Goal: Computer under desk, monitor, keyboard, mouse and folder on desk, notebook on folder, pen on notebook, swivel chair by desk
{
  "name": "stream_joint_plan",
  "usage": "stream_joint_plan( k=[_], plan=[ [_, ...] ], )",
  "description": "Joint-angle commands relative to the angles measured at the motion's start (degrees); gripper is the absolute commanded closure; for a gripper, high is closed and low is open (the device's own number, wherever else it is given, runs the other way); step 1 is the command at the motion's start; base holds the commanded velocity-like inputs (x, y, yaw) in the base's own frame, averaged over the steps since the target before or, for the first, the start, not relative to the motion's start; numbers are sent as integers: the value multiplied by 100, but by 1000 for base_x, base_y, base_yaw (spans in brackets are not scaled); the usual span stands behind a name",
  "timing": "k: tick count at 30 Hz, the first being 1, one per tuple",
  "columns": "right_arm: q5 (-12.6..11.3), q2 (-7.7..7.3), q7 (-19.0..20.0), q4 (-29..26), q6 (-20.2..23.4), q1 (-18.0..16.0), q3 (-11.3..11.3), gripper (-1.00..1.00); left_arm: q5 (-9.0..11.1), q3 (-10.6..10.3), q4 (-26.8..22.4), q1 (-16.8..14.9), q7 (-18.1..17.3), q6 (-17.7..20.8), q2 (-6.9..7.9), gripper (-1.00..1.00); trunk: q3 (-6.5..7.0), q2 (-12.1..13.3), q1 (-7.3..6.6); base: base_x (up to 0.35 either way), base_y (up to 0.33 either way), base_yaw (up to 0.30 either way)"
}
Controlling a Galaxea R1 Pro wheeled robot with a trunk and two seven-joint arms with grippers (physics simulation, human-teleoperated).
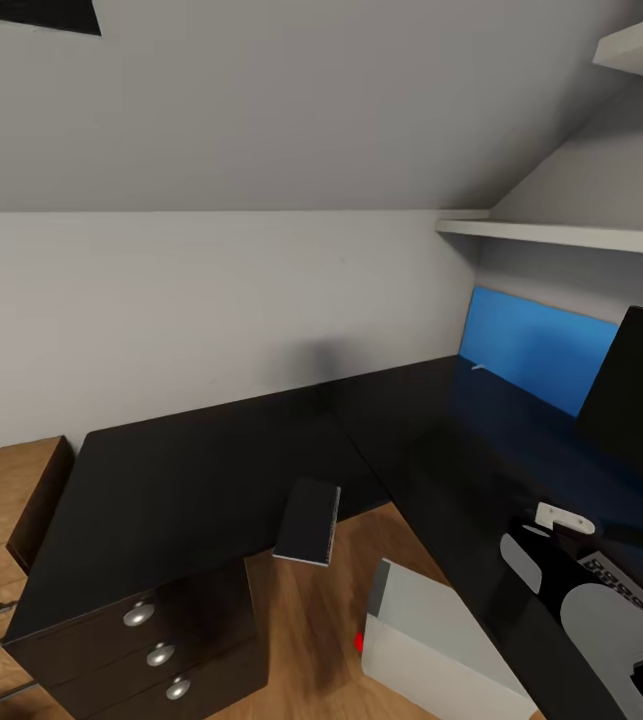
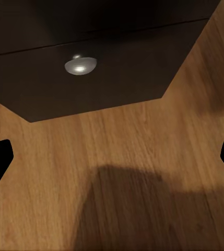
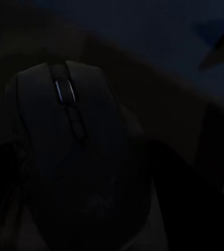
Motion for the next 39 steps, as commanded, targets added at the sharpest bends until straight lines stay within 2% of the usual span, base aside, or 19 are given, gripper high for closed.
stream_joint_plan(
  k=[1, 25, 26, 39],
  plan=[
    [-40, -7, -17, -10, 22, -3, 46, 100, -21, 22, 2, -3, 5, -17, -5, -100, -6, -3, 0, 0, 0, 0],
    [-40, -6, -22, -19, 24, -3, 46, 100, -29, 36, 2, -3, 5, -32, 12, -100, -6, -3, 0, -13, 0, 0],
    [-40, -6, -24, -19, 24, -3, 46, -100, -29, 33, 2, -3, 5, -32, 12, -100, -6, -3, 0, 0, 0, 0],
    [-38, -6, -21, -29, 33, -3, 46, -100, -29, 34, 2, -3, 5, -32, 12, -100, -6, -3, 0, 0, 0, 0]
  ],
)
